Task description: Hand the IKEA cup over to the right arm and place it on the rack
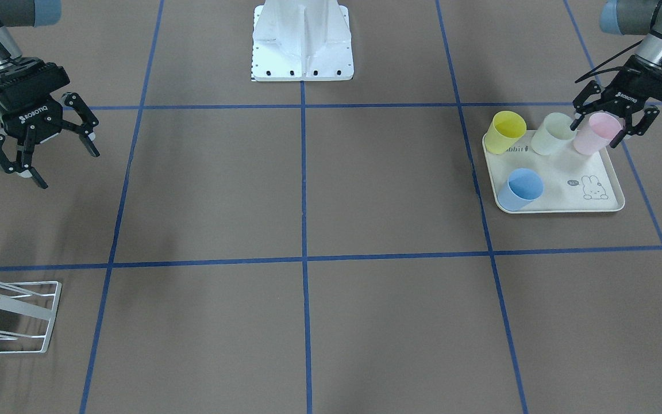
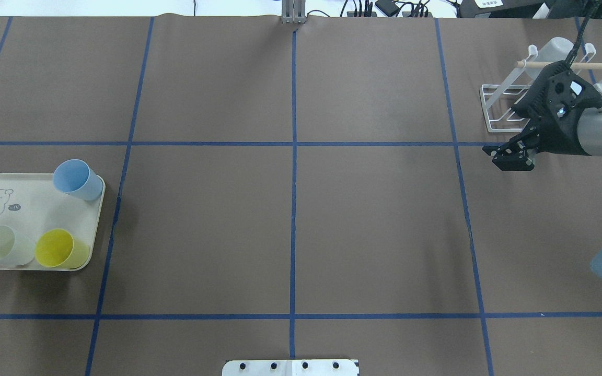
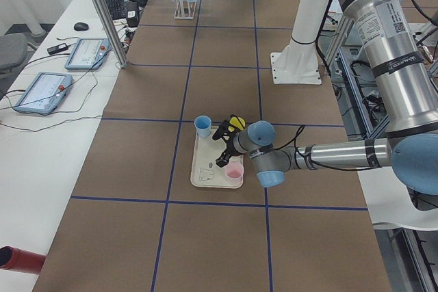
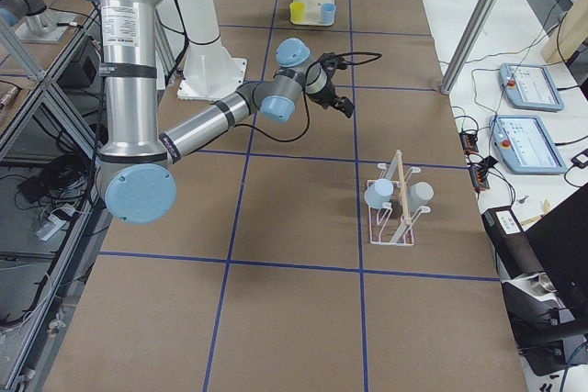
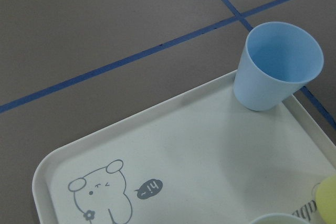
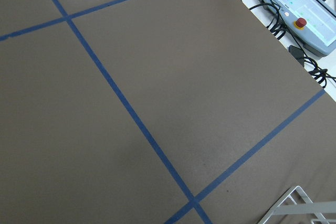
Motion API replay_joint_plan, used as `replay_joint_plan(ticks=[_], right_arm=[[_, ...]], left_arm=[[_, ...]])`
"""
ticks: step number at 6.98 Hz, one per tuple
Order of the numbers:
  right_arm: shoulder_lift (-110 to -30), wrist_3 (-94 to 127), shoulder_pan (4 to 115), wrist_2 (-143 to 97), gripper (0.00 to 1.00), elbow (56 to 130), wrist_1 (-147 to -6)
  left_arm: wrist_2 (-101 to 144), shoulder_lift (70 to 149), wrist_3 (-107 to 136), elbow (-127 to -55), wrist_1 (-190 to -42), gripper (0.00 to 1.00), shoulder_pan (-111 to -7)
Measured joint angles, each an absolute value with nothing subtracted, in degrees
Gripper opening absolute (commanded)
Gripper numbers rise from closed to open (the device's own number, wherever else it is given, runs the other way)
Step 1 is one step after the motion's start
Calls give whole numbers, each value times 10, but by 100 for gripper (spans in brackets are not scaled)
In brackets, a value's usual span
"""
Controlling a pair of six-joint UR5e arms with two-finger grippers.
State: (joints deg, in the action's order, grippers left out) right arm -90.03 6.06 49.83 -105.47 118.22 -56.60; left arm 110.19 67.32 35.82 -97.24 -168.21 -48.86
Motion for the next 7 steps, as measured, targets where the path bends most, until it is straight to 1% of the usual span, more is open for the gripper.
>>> replay_joint_plan(ticks=[1,2,3,4,6,7], right_arm=[[-901,61,498,-1055,100,1181,-566],[-901,61,498,-1054,100,1180,-566],[-901,61,498,-1054,100,1180,-566],[-901,61,498,-1054,100,1180,-566],[-901,61,498,-1054,100,1180,-566],[-901,61,498,-1054,100,1179,-566]], left_arm=[[1096,673,358,-971,-1682,94,-476],[1091,673,358,-970,-1682,62,-465],[1089,673,358,-970,-1682,35,-460],[1088,675,357,-970,-1683,22,-457],[1089,683,358,-970,-1683,20,-451],[1090,684,358,-970,-1684,8,-450]])
